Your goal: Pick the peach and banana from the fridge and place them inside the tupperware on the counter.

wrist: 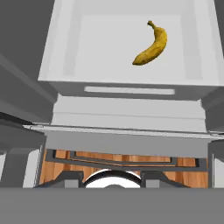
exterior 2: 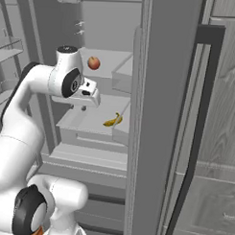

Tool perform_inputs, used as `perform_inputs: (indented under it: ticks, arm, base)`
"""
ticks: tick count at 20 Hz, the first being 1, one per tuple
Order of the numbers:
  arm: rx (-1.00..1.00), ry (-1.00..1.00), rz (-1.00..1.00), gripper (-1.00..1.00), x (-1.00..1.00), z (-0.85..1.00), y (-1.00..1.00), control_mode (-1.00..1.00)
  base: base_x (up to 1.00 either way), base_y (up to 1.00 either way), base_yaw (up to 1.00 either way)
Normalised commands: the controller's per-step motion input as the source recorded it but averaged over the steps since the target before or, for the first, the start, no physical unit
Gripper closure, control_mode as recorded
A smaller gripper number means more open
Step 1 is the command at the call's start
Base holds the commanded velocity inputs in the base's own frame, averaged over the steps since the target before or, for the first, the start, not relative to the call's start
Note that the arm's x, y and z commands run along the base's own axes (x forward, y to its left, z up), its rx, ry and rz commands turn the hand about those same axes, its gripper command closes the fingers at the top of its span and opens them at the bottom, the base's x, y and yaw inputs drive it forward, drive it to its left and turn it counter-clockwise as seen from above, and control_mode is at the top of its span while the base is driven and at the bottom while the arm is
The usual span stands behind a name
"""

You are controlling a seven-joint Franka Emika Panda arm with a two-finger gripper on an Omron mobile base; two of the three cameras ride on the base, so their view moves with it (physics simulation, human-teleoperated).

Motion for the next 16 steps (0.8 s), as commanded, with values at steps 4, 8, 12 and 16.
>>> perform_inputs:
  ticks: [4,8,12,16]
  arm:
    - [0.0,-0.07,-0.02,-1.0,-0.14,0.0,0.0,-1.0]
    - [0.0,-0.27,-0.33,-1.0,-0.01,-0.11,-0.08,-1.0]
    - [0.0,-0.02,-0.44,-1.0,0.13,-0.18,-0.07,-1.0]
    - [-0.04,0.08,-0.22,-1.0,0.15,-0.19,-0.15,-1.0]
  base:
    - [0.0,0.0,0.0]
    - [0.0,0.0,0.0]
    - [0.0,0.0,0.0]
    - [0.0,0.0,0.0]
